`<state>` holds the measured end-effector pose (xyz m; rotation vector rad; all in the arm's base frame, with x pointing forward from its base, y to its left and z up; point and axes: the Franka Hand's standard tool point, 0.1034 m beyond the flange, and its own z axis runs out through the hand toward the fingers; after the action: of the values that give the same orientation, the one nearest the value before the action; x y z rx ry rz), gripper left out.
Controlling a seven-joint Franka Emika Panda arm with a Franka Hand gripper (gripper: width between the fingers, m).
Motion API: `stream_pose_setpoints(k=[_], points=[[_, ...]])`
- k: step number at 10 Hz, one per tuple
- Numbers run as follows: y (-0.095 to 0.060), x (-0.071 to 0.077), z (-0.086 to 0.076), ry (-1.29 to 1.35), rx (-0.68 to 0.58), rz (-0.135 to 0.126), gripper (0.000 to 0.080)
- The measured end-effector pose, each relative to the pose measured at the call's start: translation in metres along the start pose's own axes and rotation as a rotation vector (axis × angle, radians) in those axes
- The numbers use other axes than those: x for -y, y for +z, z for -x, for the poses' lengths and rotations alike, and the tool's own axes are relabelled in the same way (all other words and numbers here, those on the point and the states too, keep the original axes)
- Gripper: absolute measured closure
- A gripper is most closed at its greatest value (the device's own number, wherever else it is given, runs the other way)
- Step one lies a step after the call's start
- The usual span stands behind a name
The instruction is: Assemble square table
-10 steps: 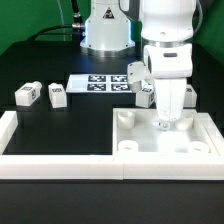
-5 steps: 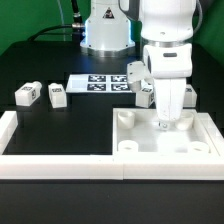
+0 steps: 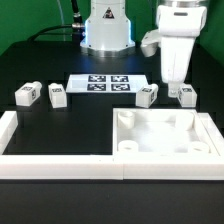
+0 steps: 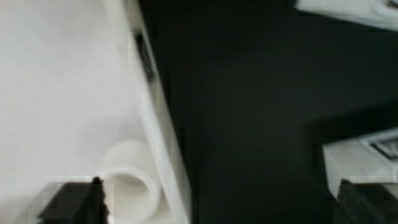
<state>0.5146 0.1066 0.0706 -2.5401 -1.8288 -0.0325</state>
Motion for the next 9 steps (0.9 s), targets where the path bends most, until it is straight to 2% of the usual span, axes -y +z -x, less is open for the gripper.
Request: stream_pose_setpoints(k=[3,5,7,9], points=[[0.003,-0.002,0.002,0.038,0.0,-0.006,0.0151],[0.004,0.0,0.001,0.236,-0.007,-0.007,0.0151],[0.003,0.015,-0.004,0.548,-0.008,-0.005,0.0151],[0.005,0.02,-0.007,0.8,-0.011,-0.034,0.0151]])
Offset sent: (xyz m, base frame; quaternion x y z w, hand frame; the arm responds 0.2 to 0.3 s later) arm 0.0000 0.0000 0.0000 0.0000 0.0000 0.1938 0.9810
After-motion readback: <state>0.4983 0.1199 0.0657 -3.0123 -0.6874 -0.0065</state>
